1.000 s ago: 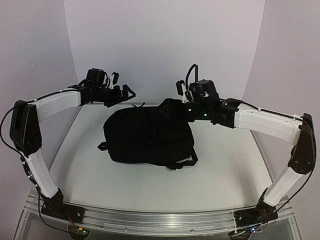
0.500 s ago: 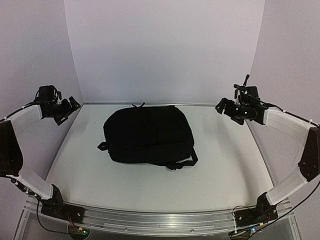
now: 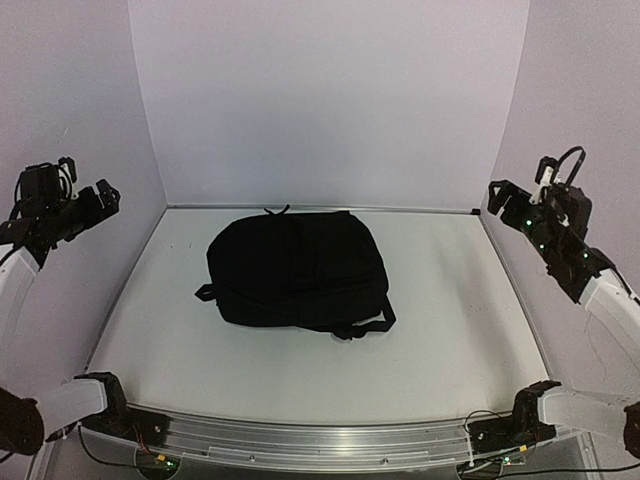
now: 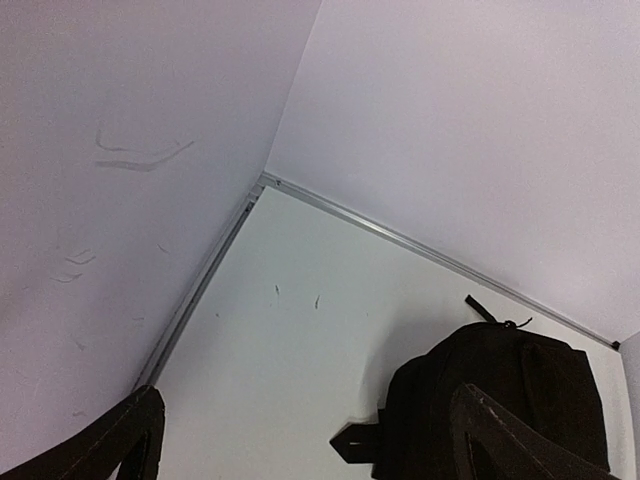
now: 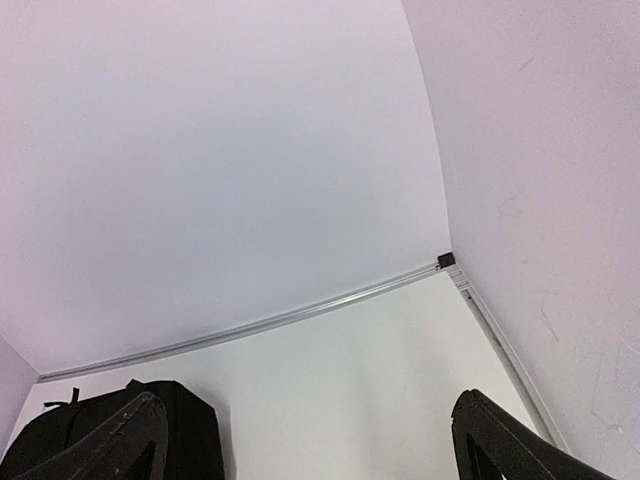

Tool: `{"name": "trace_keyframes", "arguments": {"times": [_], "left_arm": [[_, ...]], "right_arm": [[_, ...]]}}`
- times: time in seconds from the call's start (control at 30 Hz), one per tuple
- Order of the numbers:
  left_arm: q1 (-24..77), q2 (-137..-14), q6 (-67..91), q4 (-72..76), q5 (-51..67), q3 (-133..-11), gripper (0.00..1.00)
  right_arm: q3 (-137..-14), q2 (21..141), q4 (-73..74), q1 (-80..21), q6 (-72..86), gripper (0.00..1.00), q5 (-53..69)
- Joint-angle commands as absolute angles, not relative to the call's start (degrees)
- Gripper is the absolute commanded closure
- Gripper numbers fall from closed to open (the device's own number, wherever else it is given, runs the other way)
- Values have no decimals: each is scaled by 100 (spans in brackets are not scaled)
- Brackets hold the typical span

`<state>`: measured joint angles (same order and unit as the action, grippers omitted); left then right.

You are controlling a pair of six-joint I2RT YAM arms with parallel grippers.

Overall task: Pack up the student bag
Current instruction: Reset both arms

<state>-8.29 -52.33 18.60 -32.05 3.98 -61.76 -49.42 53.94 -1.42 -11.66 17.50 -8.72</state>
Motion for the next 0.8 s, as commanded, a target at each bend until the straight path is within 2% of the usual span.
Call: {"name": "trace_keyframes", "arguments": {"times": [0.0,0.27,0.77], "left_arm": [[-822,-4433,1285,-3082,58,-5402,0],[-817,-3627,1366,-2673,354,-4342,0],[-814,-3654,1425,-2709,169,-4320,0]], "right_arm": [[-4106,4793,-1288,-1183,1389,2,-1374],[-3127,4169,-1566,-1185,1282,2,-1691],[-2907,4044,-1597,-1184,1210,2,-1660]]}}
